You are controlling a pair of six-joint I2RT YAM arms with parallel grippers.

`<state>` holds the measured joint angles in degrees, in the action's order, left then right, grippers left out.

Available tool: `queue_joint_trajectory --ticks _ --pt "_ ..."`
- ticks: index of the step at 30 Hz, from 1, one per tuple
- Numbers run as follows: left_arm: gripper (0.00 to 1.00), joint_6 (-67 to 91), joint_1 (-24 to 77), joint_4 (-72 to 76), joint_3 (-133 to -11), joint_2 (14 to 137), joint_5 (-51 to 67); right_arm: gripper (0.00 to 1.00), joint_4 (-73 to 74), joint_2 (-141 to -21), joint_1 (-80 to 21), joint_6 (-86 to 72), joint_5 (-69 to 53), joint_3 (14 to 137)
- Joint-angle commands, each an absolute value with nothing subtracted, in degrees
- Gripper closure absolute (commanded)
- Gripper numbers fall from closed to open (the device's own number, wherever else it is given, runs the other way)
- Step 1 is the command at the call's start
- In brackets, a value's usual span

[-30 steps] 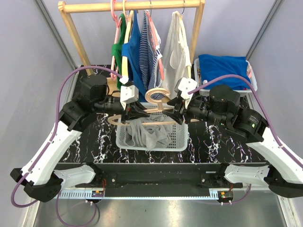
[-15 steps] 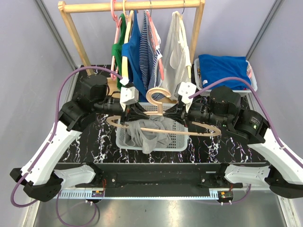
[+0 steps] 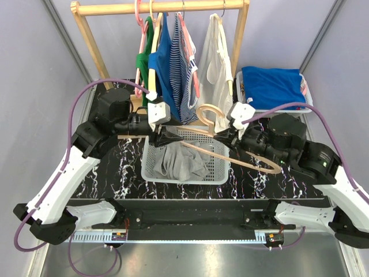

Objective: Remove the tank top from the hanger

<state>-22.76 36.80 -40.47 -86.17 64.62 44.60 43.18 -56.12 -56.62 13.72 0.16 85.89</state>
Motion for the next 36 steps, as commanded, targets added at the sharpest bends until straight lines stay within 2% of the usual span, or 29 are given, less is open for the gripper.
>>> queue_joint_trajectory --ticks 1,8,10,12,18,21,23,24,26,30,36 --pt "0.50 -26.2 36.9 -39.4 -87.1 63.8 41.8 1.00 41.7 -52.4 -56.2 12.9 6.9 86.4" --pt "0.57 -29.2 36.9 -38.4 -84.9 65.3 41.3 1.00 43.0 -51.4 -56.2 11.7 4.6 87.2" --pt "0.69 -29.5 36.9 -38.3 -85.1 65.5 40.4 1.00 43.2 -51.6 -56.2 11.9 4.8 87.4" --pt "0.87 -30.2 36.9 -38.0 -84.9 65.4 39.1 1.00 43.2 -51.4 -56.2 12.0 4.9 87.5" --pt "0.93 -29.9 36.9 -36.9 -84.9 65.2 37.7 1.00 43.6 -51.5 -56.2 12.0 4.6 87.4" --pt "0.88 -29.0 36.9 -36.9 -86.2 65.0 37.8 1.00 43.9 -51.7 -56.2 12.0 4.6 86.7" --pt "0.79 -28.5 36.9 -36.9 -86.8 64.6 37.7 1.00 44.1 -51.9 -56.2 12.0 4.7 86.2" --pt "0.74 -28.4 36.9 -36.9 -86.7 64.5 37.7 1.00 44.3 -51.9 -56.2 12.0 4.7 86.1" --pt "0.51 -28.6 36.9 -36.9 -86.3 63.9 37.1 1.00 44.2 -52.0 -56.2 11.8 4.0 86.2" --pt "0.41 -29.7 36.9 -36.7 -84.4 63.3 35.4 1.00 44.2 -52.4 -56.2 11.8 3.7 86.8" --pt "0.39 -29.6 36.9 -34.5 -85.3 62.9 34.5 1.00 44.1 -52.6 -56.2 10.8 2.8 86.4"
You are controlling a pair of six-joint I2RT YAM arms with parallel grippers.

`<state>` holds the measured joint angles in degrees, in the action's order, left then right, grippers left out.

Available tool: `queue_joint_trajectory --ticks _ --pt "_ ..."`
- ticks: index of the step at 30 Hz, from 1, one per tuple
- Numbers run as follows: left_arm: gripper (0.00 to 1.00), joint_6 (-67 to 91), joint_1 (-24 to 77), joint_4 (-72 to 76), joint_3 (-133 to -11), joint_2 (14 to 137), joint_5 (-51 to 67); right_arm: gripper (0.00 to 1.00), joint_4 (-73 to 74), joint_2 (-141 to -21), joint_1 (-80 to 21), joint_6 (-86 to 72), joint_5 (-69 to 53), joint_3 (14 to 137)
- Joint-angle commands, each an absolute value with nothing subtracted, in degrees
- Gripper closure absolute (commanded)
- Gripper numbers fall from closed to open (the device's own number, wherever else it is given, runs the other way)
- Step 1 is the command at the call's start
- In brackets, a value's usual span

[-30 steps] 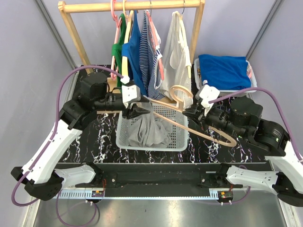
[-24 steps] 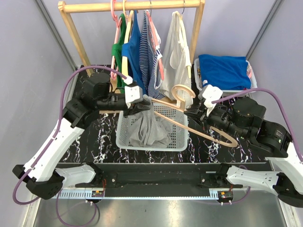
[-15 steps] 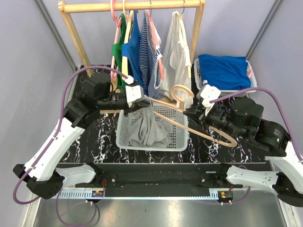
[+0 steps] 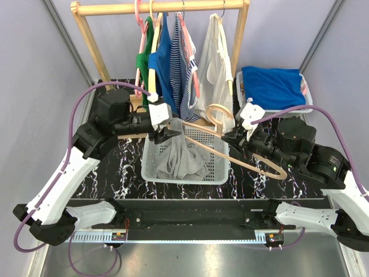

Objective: Remove the tank top from the hanger

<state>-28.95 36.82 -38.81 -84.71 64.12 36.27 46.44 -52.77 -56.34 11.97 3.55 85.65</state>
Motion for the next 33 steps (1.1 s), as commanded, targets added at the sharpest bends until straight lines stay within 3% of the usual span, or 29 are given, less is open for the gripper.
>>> queue_joint_trajectory --ticks 1,11,26,33 --pt "0.39 -29.6 36.8 -34.5 -85.3 62.9 34.1 1.00 44.1 -52.7 -56.2 10.8 2.7 86.3" --pt "0.48 -31.4 36.8 -34.8 -81.0 61.9 34.2 1.00 43.9 -52.2 -56.2 10.3 1.5 87.5" --pt "0.88 -34.7 36.7 -35.9 -80.4 61.7 32.9 1.00 44.4 -51.9 -56.2 10.0 1.7 87.5" --pt "1.00 -36.3 35.6 -36.3 -80.8 61.2 31.1 1.00 45.6 -50.5 -56.2 9.7 3.5 87.1"
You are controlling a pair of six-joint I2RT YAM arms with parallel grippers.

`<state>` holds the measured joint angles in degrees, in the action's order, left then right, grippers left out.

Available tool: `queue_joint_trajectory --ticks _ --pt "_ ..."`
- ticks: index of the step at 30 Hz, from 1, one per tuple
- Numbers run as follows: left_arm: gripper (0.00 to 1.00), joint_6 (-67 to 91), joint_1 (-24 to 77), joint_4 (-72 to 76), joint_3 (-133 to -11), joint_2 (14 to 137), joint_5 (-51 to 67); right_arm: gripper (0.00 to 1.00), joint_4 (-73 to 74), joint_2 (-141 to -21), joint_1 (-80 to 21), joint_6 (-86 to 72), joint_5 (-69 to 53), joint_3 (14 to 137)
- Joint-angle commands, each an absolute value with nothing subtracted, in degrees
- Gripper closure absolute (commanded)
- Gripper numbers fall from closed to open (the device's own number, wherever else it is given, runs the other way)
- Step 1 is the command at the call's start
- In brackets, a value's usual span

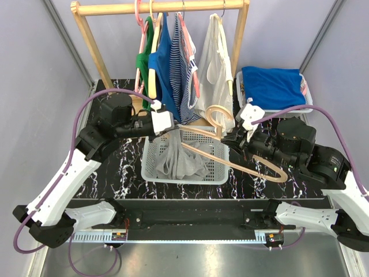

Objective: Remove the tank top from the hanger

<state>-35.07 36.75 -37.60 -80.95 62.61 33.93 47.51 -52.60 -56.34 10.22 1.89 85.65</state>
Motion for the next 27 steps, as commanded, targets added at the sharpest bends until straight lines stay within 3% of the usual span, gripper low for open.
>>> queue_joint_trajectory --ticks 1,18,21,27 --pt "1.00 -36.5 35.4 -36.5 -80.6 61.2 31.0 1.00 45.7 -50.5 -56.2 9.6 3.9 87.1" --pt "0.99 -33.9 32.8 -35.5 -80.2 59.8 27.8 1.00 48.3 -50.0 -56.2 9.5 5.2 88.2" --pt "0.77 -32.9 32.7 -35.7 -79.0 59.1 27.0 1.00 48.3 -50.2 -56.2 9.7 5.4 88.5" --pt "0.93 -33.5 32.3 -35.8 -76.3 58.2 26.4 1.00 49.0 -50.3 -56.2 10.1 6.0 89.6"
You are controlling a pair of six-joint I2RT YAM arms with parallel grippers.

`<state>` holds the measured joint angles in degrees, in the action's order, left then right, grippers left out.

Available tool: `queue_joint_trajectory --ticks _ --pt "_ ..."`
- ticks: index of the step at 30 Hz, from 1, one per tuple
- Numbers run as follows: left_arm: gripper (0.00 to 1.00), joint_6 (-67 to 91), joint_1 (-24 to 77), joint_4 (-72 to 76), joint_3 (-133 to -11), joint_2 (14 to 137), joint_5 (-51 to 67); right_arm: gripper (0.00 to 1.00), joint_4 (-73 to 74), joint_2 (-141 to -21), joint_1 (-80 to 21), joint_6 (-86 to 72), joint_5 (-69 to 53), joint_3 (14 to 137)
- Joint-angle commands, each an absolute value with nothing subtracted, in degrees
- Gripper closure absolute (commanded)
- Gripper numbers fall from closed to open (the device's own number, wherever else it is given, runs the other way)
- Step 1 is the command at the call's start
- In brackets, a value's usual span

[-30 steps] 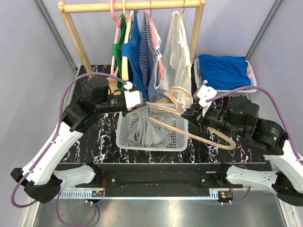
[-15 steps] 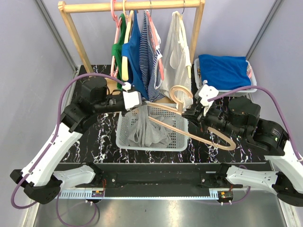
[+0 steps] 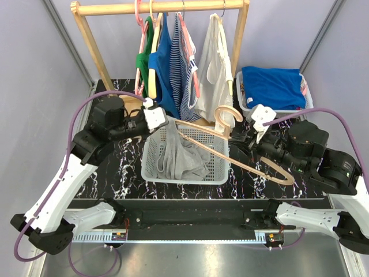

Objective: Remove the tank top from the hanger

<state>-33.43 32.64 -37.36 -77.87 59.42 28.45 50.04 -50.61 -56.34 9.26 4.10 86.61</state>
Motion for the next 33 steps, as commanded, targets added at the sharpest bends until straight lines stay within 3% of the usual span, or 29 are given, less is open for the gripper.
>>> queue_joint_trajectory --ticks 1,5,12,13,16,20,25,29,32,33 --pt "0.94 -34.5 32.3 -35.8 -75.8 58.2 25.9 1.00 49.3 -50.4 -56.3 10.2 6.2 89.9" --pt "1.00 -34.7 32.2 -31.8 -71.1 58.2 16.6 1.00 51.0 -49.8 -56.2 10.7 7.6 91.8" --pt "0.98 -31.6 30.1 -31.0 -71.0 58.7 21.4 1.00 53.8 -49.7 -56.2 9.8 7.2 93.1" --pt "0.80 -30.1 30.1 -31.4 -71.3 58.7 22.5 1.00 53.9 -49.7 -56.2 9.8 7.1 93.1" --pt "0.15 -25.0 30.1 -32.2 -71.6 58.3 28.0 1.00 53.8 -50.3 -56.2 9.9 6.5 93.0" --pt "0.03 -15.8 30.1 -31.9 -70.9 57.7 32.1 1.00 53.8 -50.8 -56.2 10.4 6.3 93.0" --pt "0.05 -7.3 29.9 -26.2 -68.8 57.2 36.4 1.00 53.4 -51.2 -56.2 10.5 5.8 93.3" --pt "0.15 -6.5 29.9 -22.6 -67.9 58.3 36.9 1.00 53.0 -51.4 -56.2 10.3 5.3 93.7" --pt "0.35 -6.9 29.9 -21.2 -67.9 58.6 36.7 1.00 52.9 -51.2 -56.2 10.2 5.3 93.7" --pt "0.53 -7.4 29.9 -21.2 -67.9 58.7 36.7 1.00 52.9 -51.2 -56.2 10.1 5.4 93.6"
